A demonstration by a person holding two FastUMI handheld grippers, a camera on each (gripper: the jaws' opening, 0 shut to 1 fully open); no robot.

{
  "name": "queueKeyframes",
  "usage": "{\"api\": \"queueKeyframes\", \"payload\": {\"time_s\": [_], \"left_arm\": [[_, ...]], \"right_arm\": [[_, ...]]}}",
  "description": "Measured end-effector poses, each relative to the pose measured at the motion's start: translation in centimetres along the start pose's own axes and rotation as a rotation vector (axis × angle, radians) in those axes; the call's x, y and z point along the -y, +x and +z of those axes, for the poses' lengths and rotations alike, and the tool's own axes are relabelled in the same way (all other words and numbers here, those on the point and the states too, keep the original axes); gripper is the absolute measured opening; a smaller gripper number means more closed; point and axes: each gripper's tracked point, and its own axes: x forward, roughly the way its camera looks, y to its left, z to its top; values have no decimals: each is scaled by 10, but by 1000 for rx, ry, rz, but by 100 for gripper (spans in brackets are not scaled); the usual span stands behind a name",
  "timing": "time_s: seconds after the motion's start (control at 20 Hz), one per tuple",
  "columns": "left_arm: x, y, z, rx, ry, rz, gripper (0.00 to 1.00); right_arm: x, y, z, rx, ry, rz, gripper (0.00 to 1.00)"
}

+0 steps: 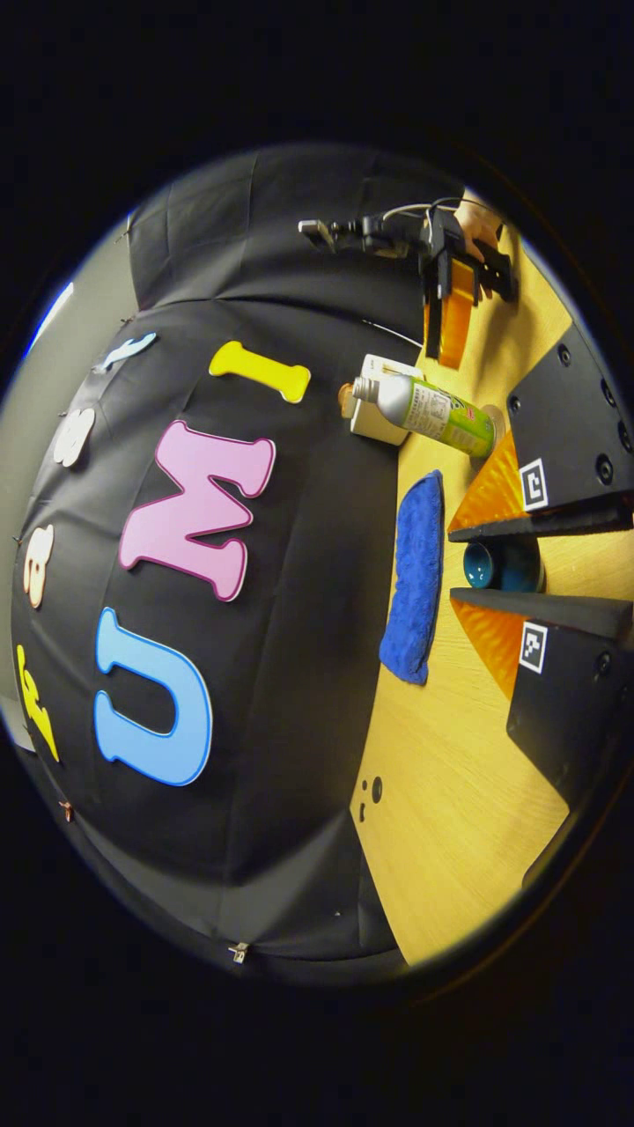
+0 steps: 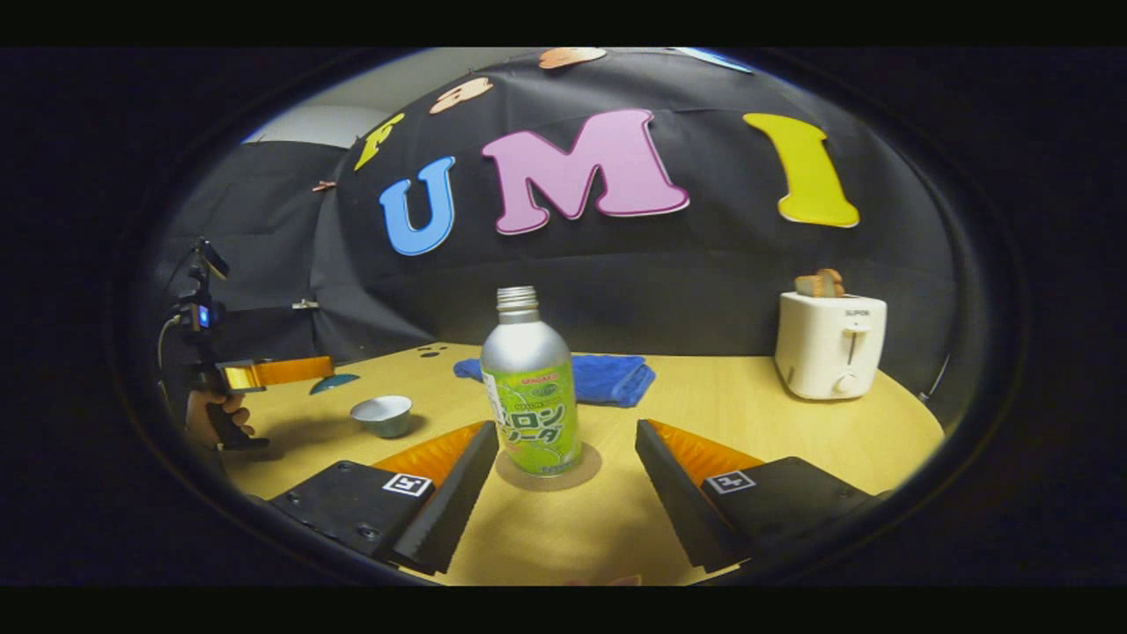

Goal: Open the teacup lid with one hand, grasp the water bottle and pour water into the teacup with the other hand; after pouring, place the water bottle on the coaster and then close the teacup lid.

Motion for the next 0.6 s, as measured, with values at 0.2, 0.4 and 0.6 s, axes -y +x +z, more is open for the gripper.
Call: {"api": "queueKeyframes", "payload": {"time_s": [0.2,0.4,0.6], "left_arm": [[-3,16,-9,-28,55,33,32],[3,30,-23,-61,73,53,35],[7,38,-36,-94,127,69,32]], "right_arm": [[5,-29,-5,40,-18,-26,99],[0,-50,7,120,-84,-33,99],[3,-60,3,116,-75,-43,98]]}}
